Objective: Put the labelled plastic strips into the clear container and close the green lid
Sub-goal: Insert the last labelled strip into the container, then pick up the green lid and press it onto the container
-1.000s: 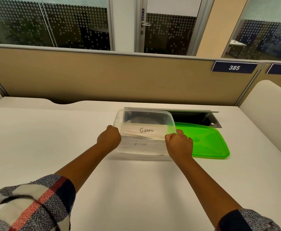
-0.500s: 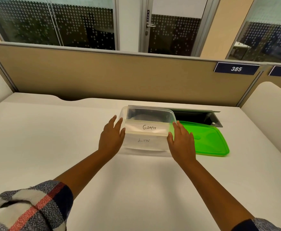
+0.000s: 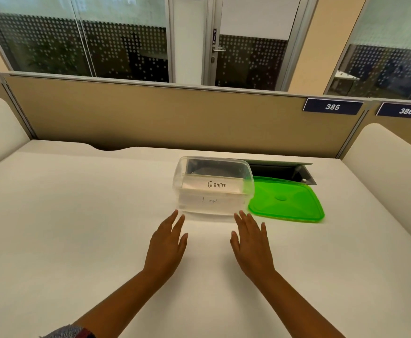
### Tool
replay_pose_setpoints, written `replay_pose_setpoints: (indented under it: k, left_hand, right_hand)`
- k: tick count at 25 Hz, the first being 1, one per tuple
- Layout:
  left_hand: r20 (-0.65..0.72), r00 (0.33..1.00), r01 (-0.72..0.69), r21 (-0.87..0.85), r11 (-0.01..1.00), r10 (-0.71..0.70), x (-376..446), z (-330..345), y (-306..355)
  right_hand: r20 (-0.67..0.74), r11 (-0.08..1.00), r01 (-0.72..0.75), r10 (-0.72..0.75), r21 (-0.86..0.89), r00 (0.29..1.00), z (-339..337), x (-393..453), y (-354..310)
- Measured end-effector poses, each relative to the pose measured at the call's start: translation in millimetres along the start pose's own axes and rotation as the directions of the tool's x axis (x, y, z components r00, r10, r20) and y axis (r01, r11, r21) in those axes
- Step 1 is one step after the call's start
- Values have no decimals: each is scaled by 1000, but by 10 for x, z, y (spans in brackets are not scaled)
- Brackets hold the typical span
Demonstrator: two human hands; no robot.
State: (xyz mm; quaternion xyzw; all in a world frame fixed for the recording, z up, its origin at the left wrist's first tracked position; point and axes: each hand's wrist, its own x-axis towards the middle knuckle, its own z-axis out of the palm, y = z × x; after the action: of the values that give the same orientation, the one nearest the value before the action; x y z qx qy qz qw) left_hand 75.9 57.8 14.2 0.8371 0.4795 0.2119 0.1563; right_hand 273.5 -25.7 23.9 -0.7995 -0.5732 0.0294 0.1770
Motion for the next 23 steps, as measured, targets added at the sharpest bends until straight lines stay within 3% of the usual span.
replay_pose_setpoints:
  k: [14, 23]
  left_hand:
    - [121, 992, 29, 137, 990, -46, -475, 226, -325]
    - [95, 993, 46, 192, 980, -65, -471, 329, -359]
  right_hand:
    - [223, 993, -37, 61, -110, 973, 386, -428, 207]
    - [202, 993, -29, 53, -117, 978, 472, -449, 255]
